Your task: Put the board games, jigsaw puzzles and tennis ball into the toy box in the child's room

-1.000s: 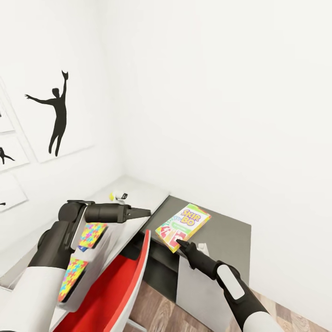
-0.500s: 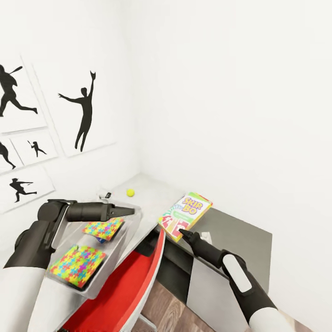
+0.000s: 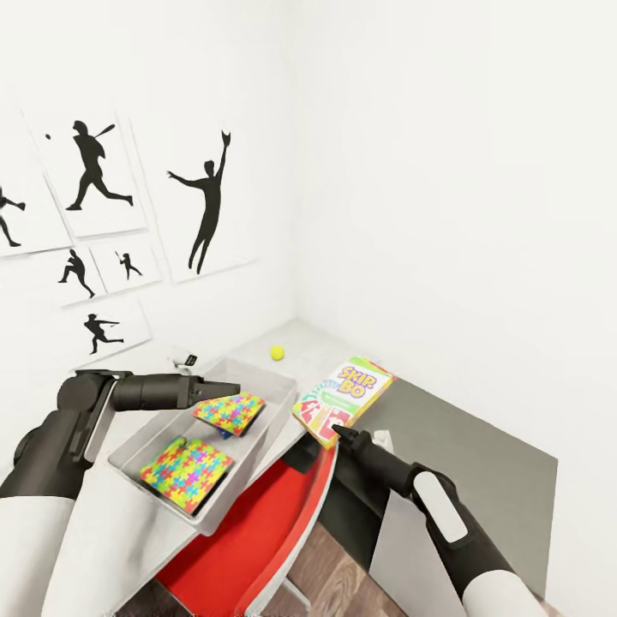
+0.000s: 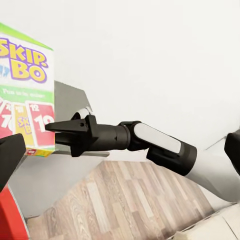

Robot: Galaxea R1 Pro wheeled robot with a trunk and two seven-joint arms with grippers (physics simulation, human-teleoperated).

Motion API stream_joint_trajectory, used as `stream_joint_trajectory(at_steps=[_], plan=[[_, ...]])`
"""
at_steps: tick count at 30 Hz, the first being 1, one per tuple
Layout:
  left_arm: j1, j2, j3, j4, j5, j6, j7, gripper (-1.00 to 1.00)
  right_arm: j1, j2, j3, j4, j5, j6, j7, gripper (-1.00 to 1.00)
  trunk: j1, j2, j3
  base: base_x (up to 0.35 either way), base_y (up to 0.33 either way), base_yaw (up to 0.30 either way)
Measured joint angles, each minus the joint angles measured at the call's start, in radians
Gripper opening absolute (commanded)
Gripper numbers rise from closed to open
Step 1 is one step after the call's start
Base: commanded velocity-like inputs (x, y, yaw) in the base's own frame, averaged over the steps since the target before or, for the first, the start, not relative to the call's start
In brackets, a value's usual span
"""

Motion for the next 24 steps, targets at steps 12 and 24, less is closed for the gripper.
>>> stream_joint_trajectory(at_steps=[12, 24], plan=[[0.0, -0.001, 0.0, 0.0, -0.001, 0.0, 0.0, 1.0, 0.0, 0.0, 0.0, 0.0, 0.0, -0.001, 0.0, -1.0, 0.0, 0.0, -0.005, 0.0, 0.0, 0.281], [0.0, -0.002, -0.001, 0.0, -0.001, 0.0, 0.0, 1.0, 0.0, 0.002, 0.004, 0.002, 0.003, -0.002, 0.001, -1.0, 0.0, 0.0, -0.01, 0.0, 0.0, 0.281]])
